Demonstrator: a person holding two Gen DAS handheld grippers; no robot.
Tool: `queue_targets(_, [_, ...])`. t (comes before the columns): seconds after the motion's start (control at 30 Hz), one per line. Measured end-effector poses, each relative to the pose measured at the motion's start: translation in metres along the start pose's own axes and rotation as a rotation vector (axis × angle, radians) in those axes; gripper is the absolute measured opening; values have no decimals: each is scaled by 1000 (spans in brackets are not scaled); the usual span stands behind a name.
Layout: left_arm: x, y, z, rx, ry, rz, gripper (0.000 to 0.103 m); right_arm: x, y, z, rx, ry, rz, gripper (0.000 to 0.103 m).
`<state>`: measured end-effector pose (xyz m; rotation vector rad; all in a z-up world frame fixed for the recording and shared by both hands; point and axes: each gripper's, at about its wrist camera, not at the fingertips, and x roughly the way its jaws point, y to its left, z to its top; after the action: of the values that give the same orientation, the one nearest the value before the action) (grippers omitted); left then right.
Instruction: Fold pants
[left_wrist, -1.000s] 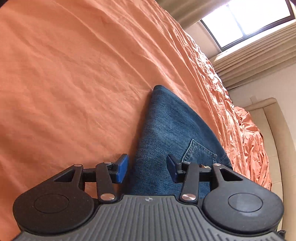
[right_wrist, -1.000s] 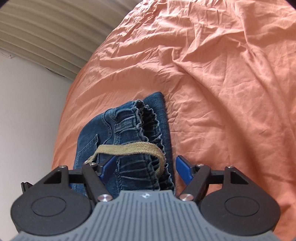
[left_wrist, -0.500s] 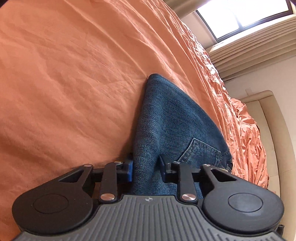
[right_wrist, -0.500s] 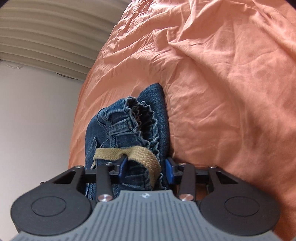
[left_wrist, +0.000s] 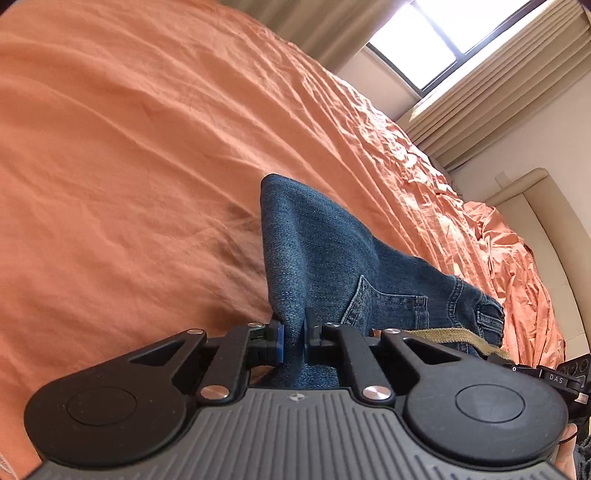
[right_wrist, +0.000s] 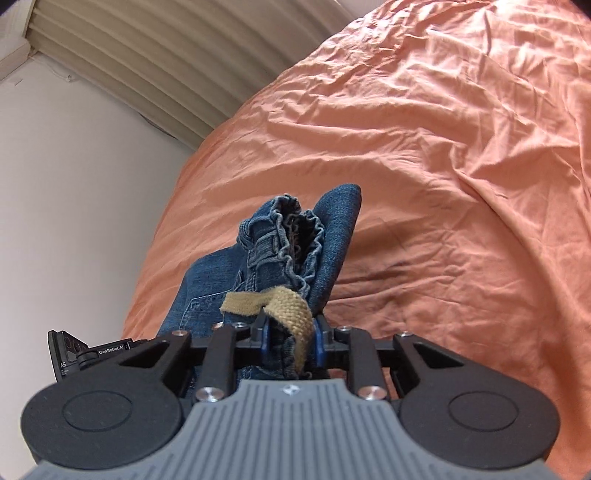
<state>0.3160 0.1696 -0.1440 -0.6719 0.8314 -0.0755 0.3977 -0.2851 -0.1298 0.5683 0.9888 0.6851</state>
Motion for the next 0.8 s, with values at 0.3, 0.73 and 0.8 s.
queue_targets(0.3, [-83, 41, 48, 33, -55, 37, 9, 51, 107, -3, -65, 10, 69, 18])
queue_targets(0.73, [-142, 136, 111, 89, -57, 197, 9, 195, 194, -35, -41, 112, 167, 18])
queue_targets(0.8, [-134, 153, 112, 75, -46, 196, 9, 214, 192, -42, -33, 136, 155, 18])
